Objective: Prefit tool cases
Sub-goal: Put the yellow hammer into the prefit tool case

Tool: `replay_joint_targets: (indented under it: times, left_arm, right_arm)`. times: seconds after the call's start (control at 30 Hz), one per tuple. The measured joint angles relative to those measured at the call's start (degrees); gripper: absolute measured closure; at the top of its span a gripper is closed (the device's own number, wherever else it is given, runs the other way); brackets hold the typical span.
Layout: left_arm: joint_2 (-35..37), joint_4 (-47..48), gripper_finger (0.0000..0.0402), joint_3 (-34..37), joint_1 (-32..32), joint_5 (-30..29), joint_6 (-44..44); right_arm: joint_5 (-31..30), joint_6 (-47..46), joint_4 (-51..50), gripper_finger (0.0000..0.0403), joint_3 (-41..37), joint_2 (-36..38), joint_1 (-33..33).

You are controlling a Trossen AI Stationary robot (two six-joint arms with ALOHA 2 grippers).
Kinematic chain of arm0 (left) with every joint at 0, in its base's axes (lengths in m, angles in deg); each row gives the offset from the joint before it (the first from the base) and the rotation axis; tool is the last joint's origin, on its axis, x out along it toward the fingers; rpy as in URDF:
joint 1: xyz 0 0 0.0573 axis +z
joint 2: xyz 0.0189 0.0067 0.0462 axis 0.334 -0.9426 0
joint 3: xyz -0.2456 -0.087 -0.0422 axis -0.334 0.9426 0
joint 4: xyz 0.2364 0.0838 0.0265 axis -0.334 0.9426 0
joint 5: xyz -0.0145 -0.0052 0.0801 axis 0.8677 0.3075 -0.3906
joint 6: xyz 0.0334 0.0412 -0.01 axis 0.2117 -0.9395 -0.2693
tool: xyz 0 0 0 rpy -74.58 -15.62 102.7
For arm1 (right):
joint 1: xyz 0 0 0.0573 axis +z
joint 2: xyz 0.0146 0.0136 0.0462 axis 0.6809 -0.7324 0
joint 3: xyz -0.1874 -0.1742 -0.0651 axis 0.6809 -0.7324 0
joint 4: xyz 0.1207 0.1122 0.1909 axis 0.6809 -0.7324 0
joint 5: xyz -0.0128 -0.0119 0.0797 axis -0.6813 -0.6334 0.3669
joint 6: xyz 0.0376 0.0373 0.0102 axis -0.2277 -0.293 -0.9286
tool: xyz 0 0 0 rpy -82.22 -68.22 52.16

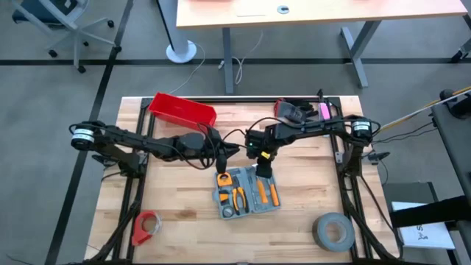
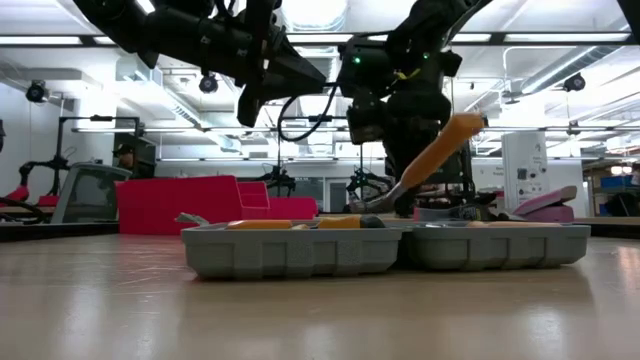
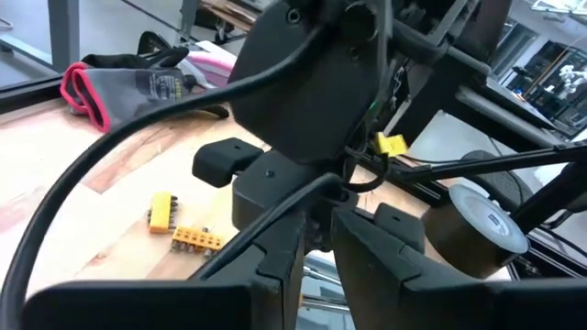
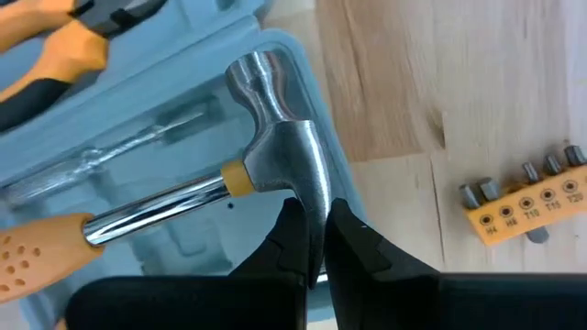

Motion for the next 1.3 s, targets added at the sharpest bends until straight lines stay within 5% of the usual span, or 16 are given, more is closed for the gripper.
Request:
replay_joint_targets:
  times: [0.5,1.0,1.3]
  left_arm:
    - [0.0,-0.1,0.0335,0.0,-0.46,1.53,1.05]
    - [0.0,-0.08,0.0335,0.0,-0.46,1.53,1.07]
    - [0.07,-0.29,0.0335,0.0,-0.51,1.85,0.21]
  right_arm:
    - [-0.21,-4.37,5.39,0.0396,-4.7,0.04,0.39]
    - [-0.69,-5.54,6.71,0.0274,-5.15,0.64,0.37]
    - [-1.04,-2.11,7.09,0.0251,-5.09,6.15,2.72]
